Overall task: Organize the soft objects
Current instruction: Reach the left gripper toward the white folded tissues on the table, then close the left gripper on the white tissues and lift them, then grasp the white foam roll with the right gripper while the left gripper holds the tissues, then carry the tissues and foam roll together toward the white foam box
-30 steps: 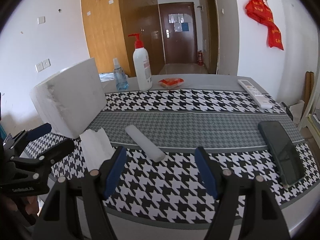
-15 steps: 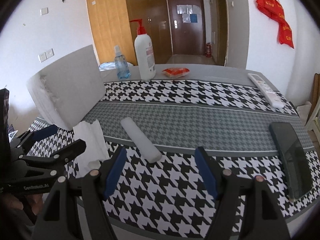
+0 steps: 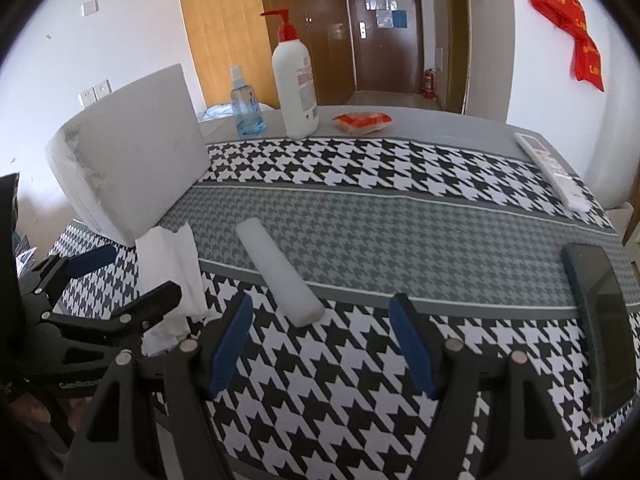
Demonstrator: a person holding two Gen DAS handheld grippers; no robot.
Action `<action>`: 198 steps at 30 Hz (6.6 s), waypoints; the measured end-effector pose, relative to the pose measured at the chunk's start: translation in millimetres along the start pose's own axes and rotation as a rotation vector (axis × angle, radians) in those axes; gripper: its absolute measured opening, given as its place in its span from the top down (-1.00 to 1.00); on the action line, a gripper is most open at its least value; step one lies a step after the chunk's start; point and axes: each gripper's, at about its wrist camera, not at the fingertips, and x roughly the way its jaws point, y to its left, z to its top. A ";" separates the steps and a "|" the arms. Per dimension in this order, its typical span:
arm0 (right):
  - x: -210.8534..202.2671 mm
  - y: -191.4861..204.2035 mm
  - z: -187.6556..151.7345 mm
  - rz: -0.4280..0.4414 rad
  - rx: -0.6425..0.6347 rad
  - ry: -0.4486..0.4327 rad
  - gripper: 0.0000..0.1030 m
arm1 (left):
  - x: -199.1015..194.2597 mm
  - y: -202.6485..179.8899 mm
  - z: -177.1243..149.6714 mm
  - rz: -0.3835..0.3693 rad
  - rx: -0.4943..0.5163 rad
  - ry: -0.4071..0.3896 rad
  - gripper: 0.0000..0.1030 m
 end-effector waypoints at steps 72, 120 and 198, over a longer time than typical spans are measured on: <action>32.2 19.1 10.9 0.079 -0.134 0.077 0.78 | 5.3 1.6 1.7 -0.122 0.045 0.022 0.67; -43.2 22.1 11.5 -0.006 0.064 -0.145 0.79 | -41.4 5.8 7.5 -0.158 0.150 -0.113 0.67; -107.8 69.0 36.0 -0.081 0.024 -0.367 0.79 | -107.8 29.0 35.1 -0.178 0.178 -0.355 0.67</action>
